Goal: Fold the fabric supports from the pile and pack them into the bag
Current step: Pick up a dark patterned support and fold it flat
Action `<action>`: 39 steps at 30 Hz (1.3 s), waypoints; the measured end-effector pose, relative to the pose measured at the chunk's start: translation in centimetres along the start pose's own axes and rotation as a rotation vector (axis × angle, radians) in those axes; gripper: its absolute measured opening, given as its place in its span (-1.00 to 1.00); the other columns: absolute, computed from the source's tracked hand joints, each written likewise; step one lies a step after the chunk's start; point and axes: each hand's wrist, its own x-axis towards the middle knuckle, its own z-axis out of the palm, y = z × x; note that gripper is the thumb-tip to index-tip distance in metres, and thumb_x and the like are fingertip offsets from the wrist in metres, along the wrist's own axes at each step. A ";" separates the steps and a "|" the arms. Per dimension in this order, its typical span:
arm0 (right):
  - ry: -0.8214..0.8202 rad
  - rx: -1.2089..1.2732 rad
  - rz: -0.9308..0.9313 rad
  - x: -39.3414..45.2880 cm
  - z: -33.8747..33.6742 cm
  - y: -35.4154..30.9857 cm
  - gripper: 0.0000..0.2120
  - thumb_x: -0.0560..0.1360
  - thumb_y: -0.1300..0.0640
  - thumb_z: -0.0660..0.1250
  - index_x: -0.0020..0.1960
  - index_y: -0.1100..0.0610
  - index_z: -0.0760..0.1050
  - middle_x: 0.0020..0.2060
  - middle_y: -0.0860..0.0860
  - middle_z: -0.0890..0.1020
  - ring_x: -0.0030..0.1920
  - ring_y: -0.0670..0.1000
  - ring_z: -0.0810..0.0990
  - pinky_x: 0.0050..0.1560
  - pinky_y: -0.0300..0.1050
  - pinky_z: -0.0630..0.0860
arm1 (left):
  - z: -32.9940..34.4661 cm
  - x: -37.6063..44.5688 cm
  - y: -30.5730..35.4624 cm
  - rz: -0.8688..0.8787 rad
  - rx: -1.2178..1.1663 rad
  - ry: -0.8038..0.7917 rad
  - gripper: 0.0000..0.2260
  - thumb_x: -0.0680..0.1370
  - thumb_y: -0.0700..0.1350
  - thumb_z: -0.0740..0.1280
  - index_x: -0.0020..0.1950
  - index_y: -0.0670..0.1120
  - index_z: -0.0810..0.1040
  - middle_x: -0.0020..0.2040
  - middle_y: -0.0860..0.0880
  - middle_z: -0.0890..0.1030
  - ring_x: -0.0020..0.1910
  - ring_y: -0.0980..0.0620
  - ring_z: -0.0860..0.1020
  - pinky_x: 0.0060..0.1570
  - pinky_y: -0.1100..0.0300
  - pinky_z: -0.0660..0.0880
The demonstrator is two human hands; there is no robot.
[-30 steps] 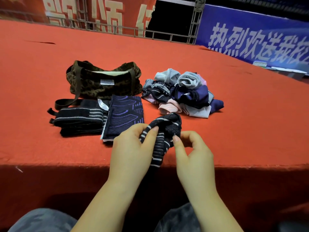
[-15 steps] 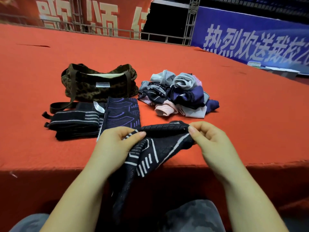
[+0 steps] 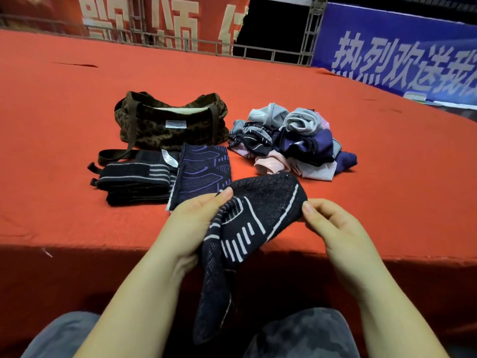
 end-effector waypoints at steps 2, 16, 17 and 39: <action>0.005 0.001 -0.034 -0.2 0.3 0.0 -0.82 0.40 0.04 0.27 -0.19 0.15 0.55 -0.32 -0.15 0.63 -0.25 -0.26 0.53 -0.14 -0.47 0.40 | 0.0 0.0 -0.1 -0.043 -0.032 -0.020 -0.71 0.36 -0.04 0.35 -0.10 -0.24 0.64 -0.20 -0.16 0.68 -0.32 0.03 0.63 -0.37 0.27 0.54; 0.180 -0.290 -0.263 0.3 1.9 -1.8 -0.86 0.40 0.16 0.46 -0.29 -0.04 0.57 -0.34 -0.15 0.65 -0.35 -0.20 0.56 -0.24 -0.37 0.44 | 1.2 -0.9 -2.5 0.437 1.081 -0.165 -0.42 0.32 0.26 0.42 0.32 0.18 0.44 0.19 0.26 0.55 0.17 0.34 0.46 0.17 0.38 0.36; 0.181 -0.291 -0.276 0.2 1.8 -1.9 -0.85 0.40 0.16 0.45 -0.29 -0.04 0.57 -0.35 -0.18 0.65 -0.34 -0.21 0.55 -0.25 -0.40 0.42 | 1.0 -0.8 -2.9 0.442 1.120 -0.165 -0.45 0.36 0.18 0.45 0.33 0.19 0.42 0.21 0.25 0.54 0.18 0.32 0.45 0.18 0.38 0.35; 0.574 -0.403 -0.234 1.9 -6.9 0.3 -0.91 0.47 0.08 0.40 -0.21 0.01 0.57 -0.42 -0.16 0.62 -0.39 -0.26 0.51 -0.29 -0.44 0.41 | 1.0 4.0 1.3 0.418 1.306 -0.034 -0.72 0.43 0.21 0.37 -0.28 0.02 0.49 -0.32 0.10 0.51 -0.26 0.12 0.47 -0.23 0.18 0.38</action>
